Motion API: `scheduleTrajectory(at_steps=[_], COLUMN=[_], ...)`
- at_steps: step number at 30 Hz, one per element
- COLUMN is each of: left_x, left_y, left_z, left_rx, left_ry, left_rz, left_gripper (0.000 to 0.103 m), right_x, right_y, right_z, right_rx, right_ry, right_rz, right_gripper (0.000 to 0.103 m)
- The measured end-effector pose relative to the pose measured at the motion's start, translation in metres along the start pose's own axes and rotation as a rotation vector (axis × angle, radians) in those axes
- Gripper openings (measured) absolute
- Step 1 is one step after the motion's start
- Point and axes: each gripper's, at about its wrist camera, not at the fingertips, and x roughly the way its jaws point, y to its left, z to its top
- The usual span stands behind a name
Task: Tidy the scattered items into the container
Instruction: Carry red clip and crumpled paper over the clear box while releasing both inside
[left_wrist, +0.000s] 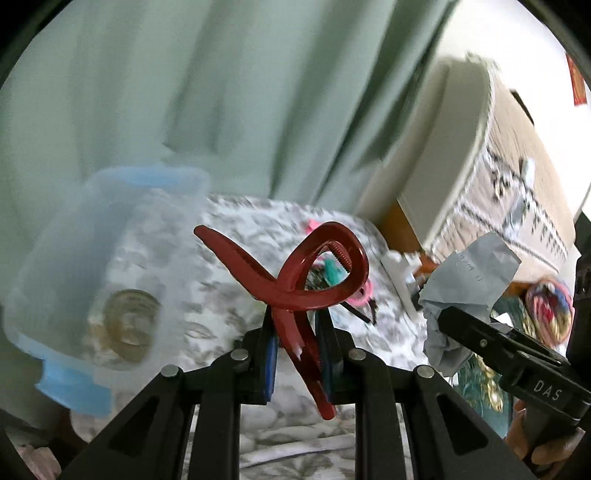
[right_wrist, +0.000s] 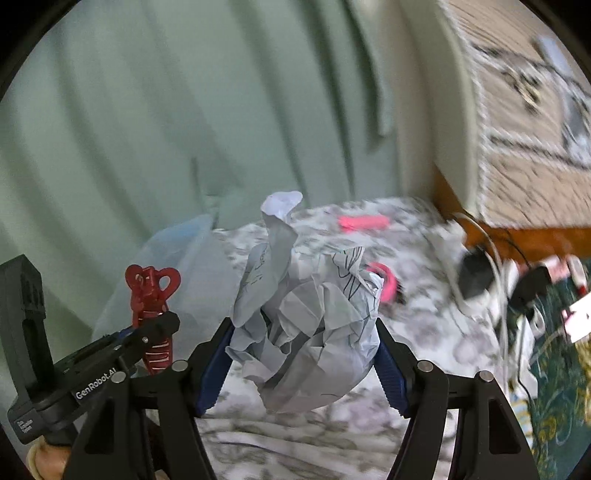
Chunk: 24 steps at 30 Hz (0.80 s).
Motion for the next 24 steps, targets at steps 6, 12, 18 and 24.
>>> scheduleTrajectory(at_steps=[6, 12, 18, 24], left_x=[-0.020, -0.027, -0.027, -0.016], left_y=[0.038, 0.082, 0.127, 0.156], left_z=[0.005, 0.011, 0.009, 0.008], left_rx=[-0.077, -0.171, -0.254, -0.292], left_ry=[-0.051, -0.080, -0.083, -0.056], left_rz=[0.047, 0.112, 0.167, 0.201], left_gripper=[0.020, 0.020, 0.020, 0.020], right_x=[0.003, 0.015, 0.040, 0.074], right_y=[0.043, 0.078, 0.106, 0.140], right_z=[0.013, 0.025, 0.036, 0.039], right_rx=[-0.091, -0.176, -0.234, -0.322], right_ry=[-0.029, -0.019, 0.014, 0.067], right_rz=[0.055, 0.094, 0.124, 0.171], right_gripper=[0.073, 0.073, 0.073, 0.073])
